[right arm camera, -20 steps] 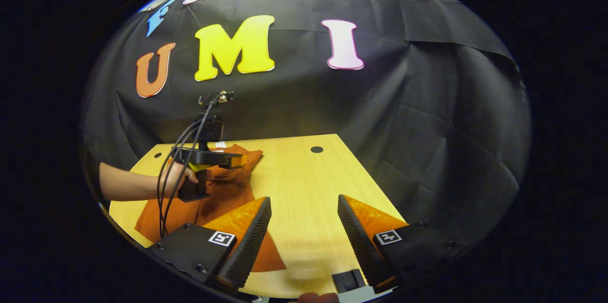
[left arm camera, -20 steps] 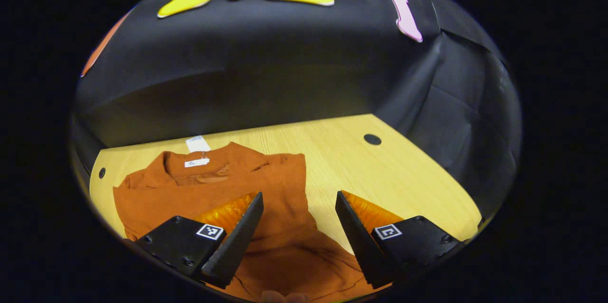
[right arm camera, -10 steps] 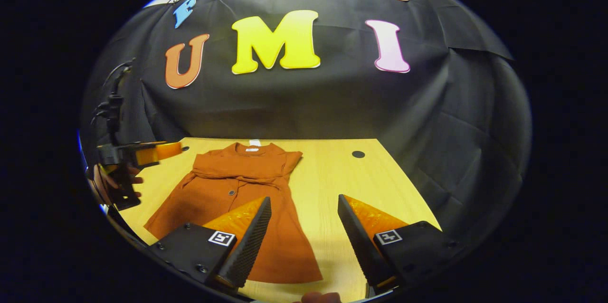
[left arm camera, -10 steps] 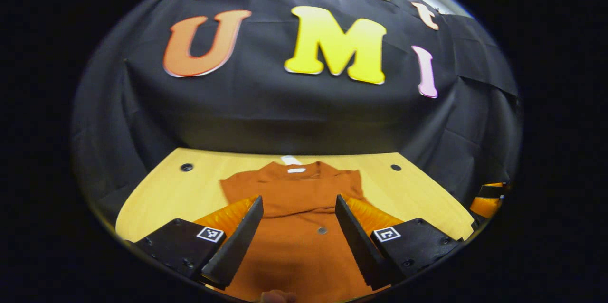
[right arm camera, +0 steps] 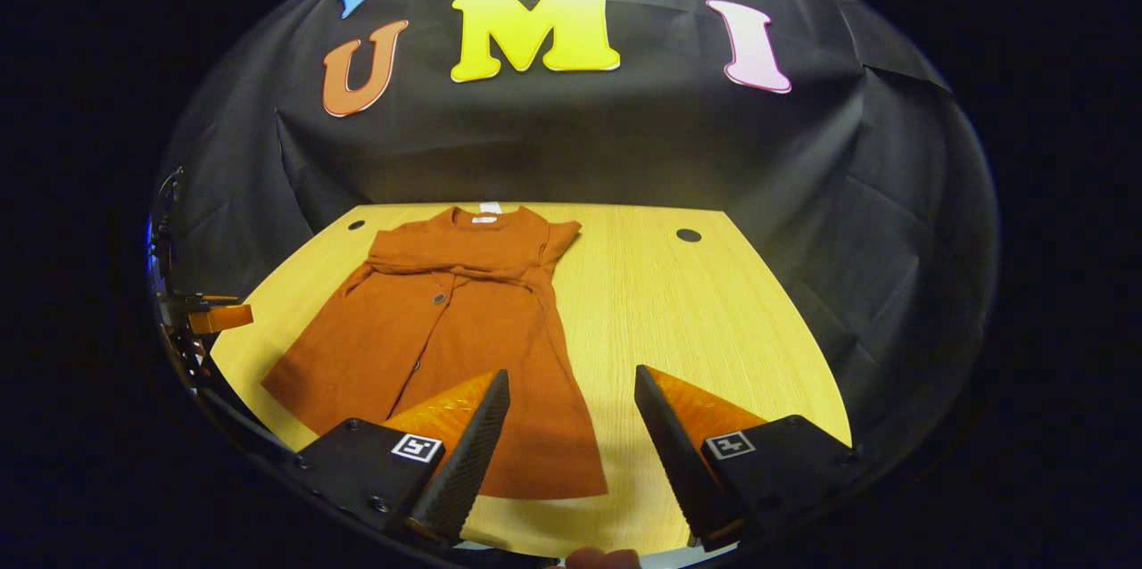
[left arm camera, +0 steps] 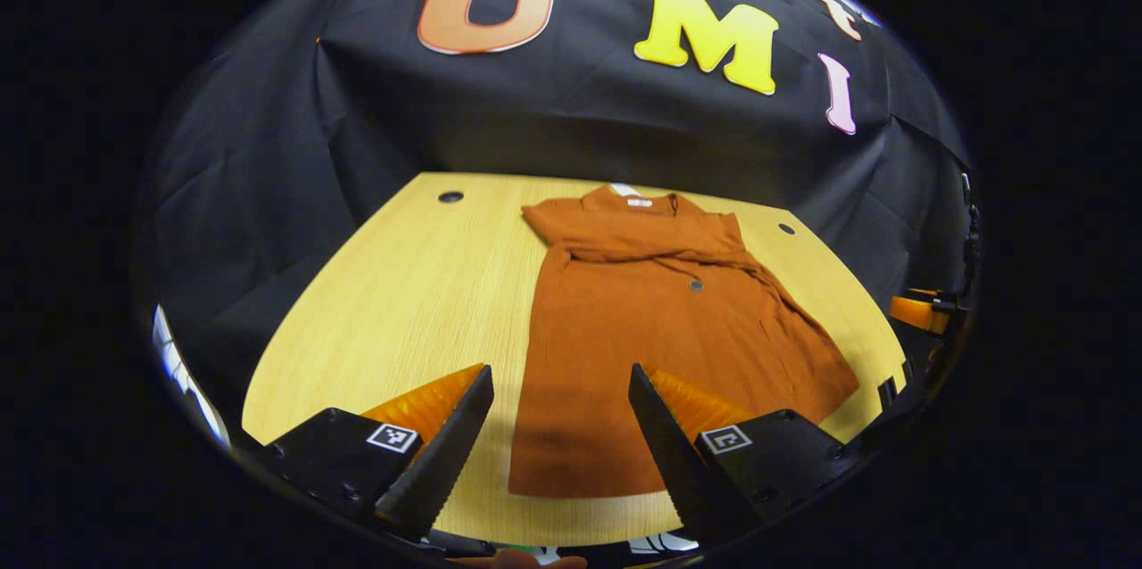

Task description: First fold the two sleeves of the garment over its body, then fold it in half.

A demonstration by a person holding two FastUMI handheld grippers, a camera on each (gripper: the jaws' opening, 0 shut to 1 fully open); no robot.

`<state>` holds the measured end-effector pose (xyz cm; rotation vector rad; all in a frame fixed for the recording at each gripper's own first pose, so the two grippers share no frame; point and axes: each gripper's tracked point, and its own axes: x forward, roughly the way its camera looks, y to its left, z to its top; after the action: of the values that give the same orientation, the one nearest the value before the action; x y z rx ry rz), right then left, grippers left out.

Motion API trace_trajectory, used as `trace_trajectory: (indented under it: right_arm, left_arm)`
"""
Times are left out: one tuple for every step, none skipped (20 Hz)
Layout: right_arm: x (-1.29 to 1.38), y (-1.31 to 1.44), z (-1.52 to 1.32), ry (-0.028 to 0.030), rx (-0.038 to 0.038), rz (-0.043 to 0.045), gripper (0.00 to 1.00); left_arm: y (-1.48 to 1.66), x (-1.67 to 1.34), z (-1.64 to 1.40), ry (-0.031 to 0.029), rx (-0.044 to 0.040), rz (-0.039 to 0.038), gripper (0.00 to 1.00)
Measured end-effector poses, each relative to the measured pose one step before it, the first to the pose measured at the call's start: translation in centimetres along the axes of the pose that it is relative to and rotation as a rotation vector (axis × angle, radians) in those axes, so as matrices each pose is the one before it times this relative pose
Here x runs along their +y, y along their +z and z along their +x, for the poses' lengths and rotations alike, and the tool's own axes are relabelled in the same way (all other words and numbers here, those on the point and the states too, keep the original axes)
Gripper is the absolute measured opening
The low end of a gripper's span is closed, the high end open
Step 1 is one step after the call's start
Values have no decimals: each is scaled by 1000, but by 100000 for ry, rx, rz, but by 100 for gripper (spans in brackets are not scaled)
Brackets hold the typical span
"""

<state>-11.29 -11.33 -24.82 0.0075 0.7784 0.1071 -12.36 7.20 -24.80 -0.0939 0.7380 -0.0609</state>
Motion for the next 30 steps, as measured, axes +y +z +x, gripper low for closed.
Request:
trace_trajectory:
  right_arm:
    - [-153, -1144, 8, -324, 2067, 384, 91]
    - [-210, -971, -38, -412, 1578, 455, 90]
    - [-68, -894, 183, 201, 1549, 968, 91]
    - [-108, -998, 317, -91, 1929, 952, 92]
    - [-85, -898, 267, -90, 1935, 576, 91]
    - [-132, -744, 496, -473, 1823, 188, 91]
    - [-205, -739, 412, -347, 1636, -295, 91]
    - [-206, -784, 599, -524, 1784, -64, 92]
    - [-244, -628, 658, -556, 1728, 728, 92]
    - [95, -674, 730, 207, 2559, 980, 91]
    - [-144, -795, 753, -477, 2372, 510, 91]
    - [6, -496, 575, -298, 1502, 774, 92]
    - [19, -455, 447, -191, 944, 535, 92]
    - [204, -513, 255, -39, 1084, -233, 92]
    - [134, -409, 416, 86, 1239, -875, 92]
    - [200, -391, 672, 218, 1601, -713, 92]
    - [326, -491, 420, 449, 1990, -985, 90]
    - [103, -521, 133, -811, 2017, -1796, 92]
    - [346, 461, 116, 585, -1758, -817, 92]
    - [401, -264, 62, 742, 838, -397, 91]
    - [372, 94, -29, 1328, -181, -50, 84]
    - [511, -109, -73, 860, 146, -132, 69]
    - [327, 188, -14, 799, 147, -260, 53]
    - [261, -48, 132, -349, 664, -47, 38]
    - [219, 256, -250, 710, -186, 622, 26]
    - [88, 141, 86, -943, 526, 210, 15]
    - [201, 100, 144, 859, 502, 163, 3]
    - [-105, 12, 96, 15, 681, 1748, 6]
    - [-18, 57, 22, 1156, 633, 2552, 6]
    - [-9, 107, -222, 486, 923, 1987, 6]
  left_arm:
    - [-1625, 538, 20, 244, 4228, -2170, 99]
    - [-1583, 595, 307, -262, 4145, -835, 99]
    - [-1431, 367, 285, -716, 4722, 244, 99]
    - [-1291, 82, 340, -1457, 3565, 548, 99]
    - [-1091, 101, 247, -1294, 3606, -577, 99]
    - [-739, 210, 306, -1432, 1915, -1575, 99]
    - [-420, 206, 292, -522, 1467, -1418, 99]
    - [-421, 314, 434, -134, 1223, -1077, 99]
    - [-347, 233, 308, 333, 1202, -197, 99]
    - [-198, -113, 305, -670, 890, -524, 99]
    - [-159, -265, 267, -1396, 993, -1294, 99]
    - [-363, 24, 66, 50, 1114, -310, 99]
    - [383, -236, 347, -726, -1661, 981, 99]
    - [-365, -447, -127, -823, 1338, -500, 99]
    - [84, -530, 40, -1192, -97, 368, 98]
    - [-157, -428, 36, -432, 697, 701, 98]
    - [-1, -329, 99, -446, 247, 57, 98]
    - [39, -453, 92, -997, 210, -620, 98]
    - [80, -336, 87, -253, 140, -598, 98]
    - [-52, 18, 255, 938, 462, -248, 98]
    - [-38, -105, 142, 389, 580, -471, 97]
    - [-76, -641, 210, -1803, 642, -1323, 92]
    - [-48, -372, -17, -506, 512, -1333, 87]
    - [74, -207, 346, -588, 189, -77, 82]
    - [-287, 76, 124, 881, 1704, 778, 70]
    - [90, 490, 250, 1761, -379, 1464, 48]
    - [-10, 435, -182, 1629, 825, 856, 36]
    - [261, -1, 205, -226, -548, -608, 14]
    - [-6, 9, -41, -185, 523, -725, 11]
    - [109, 164, -78, 362, -224, -104, 9]
